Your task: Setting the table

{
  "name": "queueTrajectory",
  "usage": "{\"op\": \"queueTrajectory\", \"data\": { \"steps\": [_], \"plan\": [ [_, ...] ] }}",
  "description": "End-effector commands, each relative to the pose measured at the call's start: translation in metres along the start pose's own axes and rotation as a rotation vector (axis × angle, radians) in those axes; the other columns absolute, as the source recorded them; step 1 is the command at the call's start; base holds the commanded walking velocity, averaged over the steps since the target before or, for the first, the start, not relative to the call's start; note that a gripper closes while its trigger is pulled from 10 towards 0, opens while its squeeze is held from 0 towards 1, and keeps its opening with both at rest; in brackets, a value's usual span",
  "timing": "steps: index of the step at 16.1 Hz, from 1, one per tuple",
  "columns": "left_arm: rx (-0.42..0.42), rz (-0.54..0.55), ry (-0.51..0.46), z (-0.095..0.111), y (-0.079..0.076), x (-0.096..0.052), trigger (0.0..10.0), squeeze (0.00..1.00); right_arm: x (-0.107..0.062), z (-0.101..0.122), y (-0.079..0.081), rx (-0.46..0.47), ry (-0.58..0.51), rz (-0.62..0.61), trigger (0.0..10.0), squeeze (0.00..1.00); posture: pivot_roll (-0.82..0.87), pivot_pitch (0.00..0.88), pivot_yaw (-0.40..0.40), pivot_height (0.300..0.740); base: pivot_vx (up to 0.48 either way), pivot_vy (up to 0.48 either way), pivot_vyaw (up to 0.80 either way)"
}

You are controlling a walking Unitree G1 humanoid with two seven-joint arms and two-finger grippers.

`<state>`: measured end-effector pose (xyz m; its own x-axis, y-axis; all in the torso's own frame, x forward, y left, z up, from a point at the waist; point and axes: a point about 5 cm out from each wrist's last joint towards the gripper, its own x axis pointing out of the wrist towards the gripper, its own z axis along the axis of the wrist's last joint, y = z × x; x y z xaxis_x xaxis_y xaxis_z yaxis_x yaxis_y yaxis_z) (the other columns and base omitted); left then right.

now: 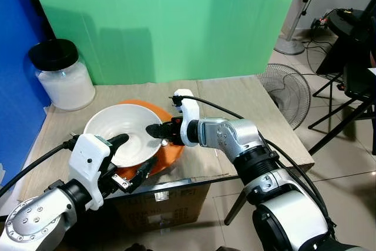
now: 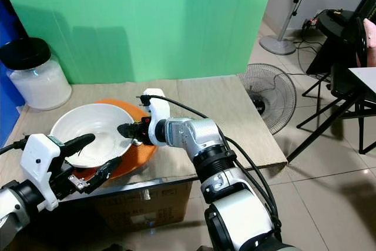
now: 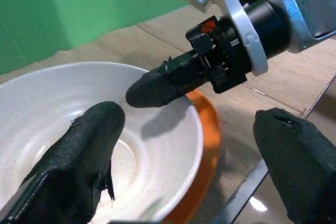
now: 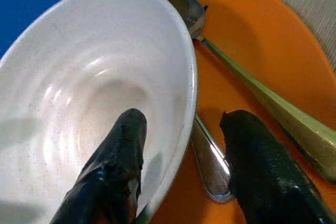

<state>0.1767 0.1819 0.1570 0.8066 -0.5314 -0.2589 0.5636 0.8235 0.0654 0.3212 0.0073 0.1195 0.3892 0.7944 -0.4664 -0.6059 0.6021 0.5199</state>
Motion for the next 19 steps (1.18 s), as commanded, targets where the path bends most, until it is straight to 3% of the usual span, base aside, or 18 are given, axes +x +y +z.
{"op": "queueTrajectory", "data": {
  "steps": [1,5,14,19],
  "plan": [
    [0.007,-0.016,0.008,0.001,-0.003,-0.001,10.0,0.0,0.014,0.003,0.027,0.021,0.002,0.08,0.0,0.0,-0.04,0.0,-0.031,0.74,0.0,0.0,0.0],
    [0.011,-0.013,0.002,0.002,-0.003,-0.001,10.0,0.0,0.015,0.003,0.03,0.07,-0.012,0.1,0.0,0.0,-0.04,0.0,-0.031,0.74,0.0,0.0,0.0],
    [0.017,-0.019,0.008,0.002,-0.003,0.0,10.0,0.0,0.015,-0.002,0.031,0.065,0.016,0.096,0.0,0.0,-0.04,0.0,-0.029,0.74,0.0,0.0,0.0],
    [0.028,-0.021,0.001,0.005,-0.004,-0.001,10.0,0.0,0.012,0.013,0.035,0.122,-0.062,0.128,0.0,0.0,-0.04,0.0,-0.035,0.74,0.0,0.0,0.0]
  ]
}}
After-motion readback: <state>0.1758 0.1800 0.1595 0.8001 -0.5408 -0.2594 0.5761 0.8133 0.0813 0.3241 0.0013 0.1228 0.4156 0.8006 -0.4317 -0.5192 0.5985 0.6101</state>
